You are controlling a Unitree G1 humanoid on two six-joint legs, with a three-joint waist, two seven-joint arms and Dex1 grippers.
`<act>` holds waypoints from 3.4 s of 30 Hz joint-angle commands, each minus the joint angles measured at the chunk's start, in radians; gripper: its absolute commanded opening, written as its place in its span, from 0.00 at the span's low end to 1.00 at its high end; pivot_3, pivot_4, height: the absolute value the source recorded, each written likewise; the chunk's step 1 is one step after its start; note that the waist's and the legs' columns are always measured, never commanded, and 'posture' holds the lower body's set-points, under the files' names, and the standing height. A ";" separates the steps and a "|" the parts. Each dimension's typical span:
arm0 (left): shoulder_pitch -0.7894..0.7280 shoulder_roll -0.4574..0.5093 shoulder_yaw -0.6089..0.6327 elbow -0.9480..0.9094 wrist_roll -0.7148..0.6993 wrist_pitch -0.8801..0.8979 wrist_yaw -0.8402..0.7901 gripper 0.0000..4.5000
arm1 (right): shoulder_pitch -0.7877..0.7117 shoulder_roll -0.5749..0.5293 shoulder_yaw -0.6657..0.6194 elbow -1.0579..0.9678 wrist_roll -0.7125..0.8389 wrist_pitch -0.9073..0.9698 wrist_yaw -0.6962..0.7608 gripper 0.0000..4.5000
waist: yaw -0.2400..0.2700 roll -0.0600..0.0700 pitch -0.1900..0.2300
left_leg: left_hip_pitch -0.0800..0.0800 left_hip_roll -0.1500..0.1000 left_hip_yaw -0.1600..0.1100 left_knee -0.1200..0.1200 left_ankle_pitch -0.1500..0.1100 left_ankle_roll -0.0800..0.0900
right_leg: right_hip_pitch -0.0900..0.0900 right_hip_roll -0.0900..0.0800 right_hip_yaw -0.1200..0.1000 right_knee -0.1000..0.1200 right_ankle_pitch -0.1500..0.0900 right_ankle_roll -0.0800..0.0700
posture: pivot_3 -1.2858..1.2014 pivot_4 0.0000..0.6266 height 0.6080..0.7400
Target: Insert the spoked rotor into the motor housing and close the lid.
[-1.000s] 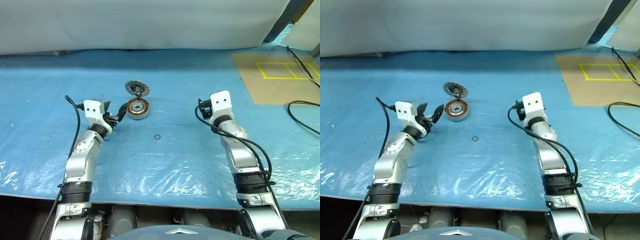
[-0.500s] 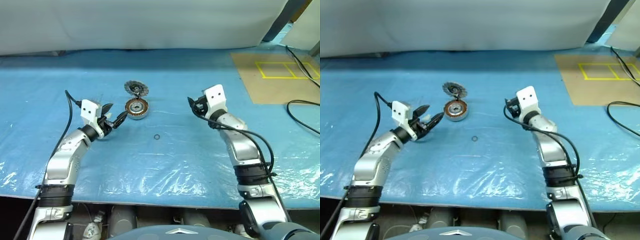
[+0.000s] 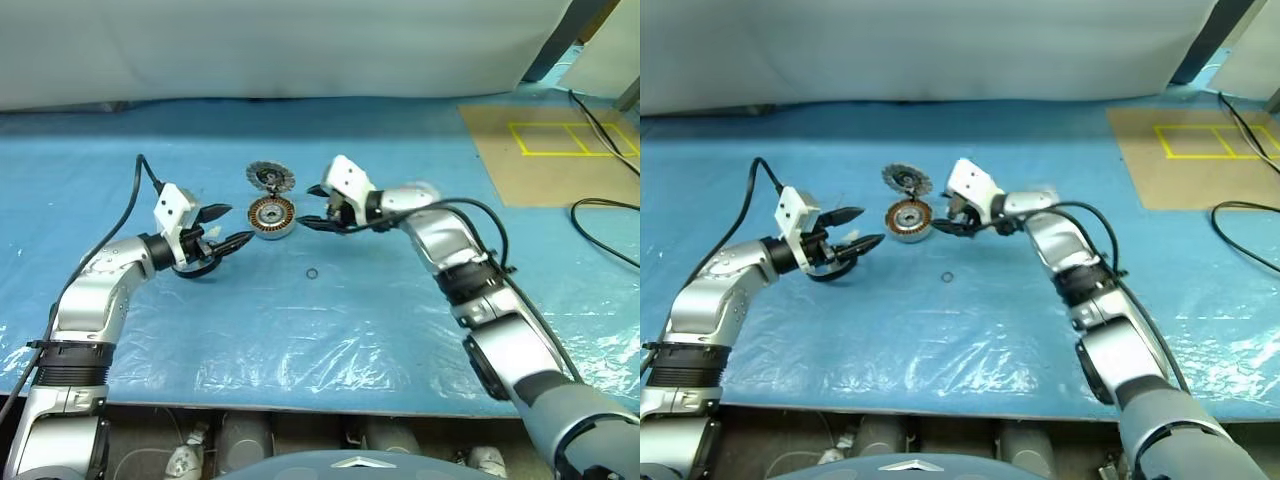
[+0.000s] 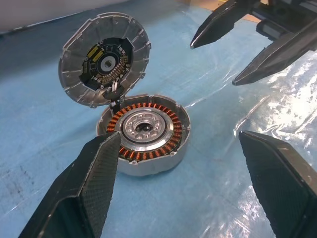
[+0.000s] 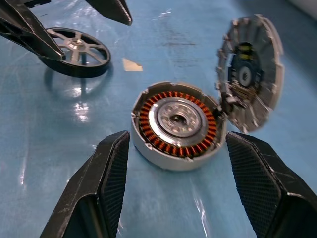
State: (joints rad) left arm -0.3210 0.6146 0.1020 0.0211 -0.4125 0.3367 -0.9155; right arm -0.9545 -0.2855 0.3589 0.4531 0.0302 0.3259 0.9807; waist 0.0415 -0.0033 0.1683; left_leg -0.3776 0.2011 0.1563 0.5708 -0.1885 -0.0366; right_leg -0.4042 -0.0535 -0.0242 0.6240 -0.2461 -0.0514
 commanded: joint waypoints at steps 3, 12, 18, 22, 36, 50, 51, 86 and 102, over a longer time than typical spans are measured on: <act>0.065 0.009 0.029 -0.085 -0.022 0.016 0.009 0.89 | -0.197 0.071 0.065 0.223 -0.054 -0.038 0.142 0.71 | 0.001 0.000 0.000 | -0.004 0.001 0.003 0.001 0.000 0.001 | -0.003 0.000 -0.002 0.000 0.000 0.000 | 0.52 0.24 1.00; 0.150 -0.041 0.035 -0.168 -0.020 0.022 0.083 0.89 | -0.393 0.241 0.132 0.621 -0.208 -0.179 0.125 0.71 | 0.002 0.000 0.000 | -0.006 0.004 0.004 0.003 0.001 0.002 | -0.005 0.000 -0.005 0.002 -0.002 -0.003 | 0.52 0.24 1.00; 0.189 -0.045 0.043 -0.212 -0.024 0.026 0.114 0.89 | -0.457 0.315 0.134 0.801 -0.310 -0.236 -0.041 0.71 | 0.001 0.001 0.001 | -0.006 0.005 0.005 0.003 0.000 0.000 | -0.005 0.000 -0.005 0.003 -0.002 -0.004 | 0.52 0.24 1.00; 0.212 -0.048 0.051 -0.228 -0.025 0.021 0.131 0.89 | -0.463 0.339 0.125 0.847 -0.352 -0.256 -0.119 0.71 | 0.000 0.001 0.001 | -0.006 0.005 0.005 0.003 0.000 0.000 | -0.005 0.000 -0.005 0.003 -0.002 -0.004 | 0.52 0.24 1.00; 0.244 -0.064 0.042 -0.254 -0.026 0.016 0.170 0.89 | -0.418 0.380 0.128 0.890 -0.446 -0.227 -0.175 0.71 | 0.000 0.001 0.001 | -0.006 0.005 0.005 0.004 0.000 0.000 | -0.005 0.000 -0.004 0.004 -0.002 -0.004 | 0.52 0.24 1.00; 0.223 -0.093 0.030 -0.235 -0.022 0.008 0.180 0.90 | -0.410 0.366 0.148 0.858 -0.496 -0.277 -0.026 0.44 | 0.001 0.001 0.001 | 0.001 0.005 0.007 0.007 -0.001 0.000 | -0.005 0.000 -0.001 0.016 -0.005 -0.008 | 0.52 0.24 1.00; 0.226 -0.093 0.030 -0.237 -0.022 0.009 0.179 0.90 | -0.410 0.356 0.149 0.846 -0.495 -0.290 0.007 0.44 | 0.001 0.001 0.001 | 0.001 0.005 0.007 0.007 -0.001 0.000 | -0.005 0.000 -0.001 0.016 -0.005 -0.008 | 0.52 0.24 1.00; 0.247 -0.026 0.054 -0.252 -0.060 0.062 0.128 0.90 | 0.111 0.019 0.347 -0.152 -0.459 0.186 0.458 0.44 | 0.011 0.001 -0.001 | 0.010 0.004 0.010 0.005 -0.001 0.000 | 0.003 -0.001 0.002 0.014 -0.006 -0.009 | 0.52 0.24 1.00; 0.199 0.003 0.046 -0.225 -0.052 0.086 0.098 0.90 | 0.188 -0.181 0.310 -0.174 -0.456 0.197 0.387 0.44 | 0.058 0.003 -0.005 | 0.046 -0.003 0.009 -0.019 -0.004 0.005 | 0.034 -0.006 0.011 -0.007 -0.016 0.008 | 0.52 0.24 1.00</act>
State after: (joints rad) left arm -0.1079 0.6049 0.1451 -0.1959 -0.4620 0.4258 -0.8077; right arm -0.8278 -0.4003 0.6328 0.1738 -0.3873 0.4698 1.3664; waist 0.0995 -0.0005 0.1635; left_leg -0.3324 0.1969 0.1659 0.5519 -0.1921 -0.0319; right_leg -0.3694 -0.0596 -0.0122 0.6149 -0.2624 -0.0433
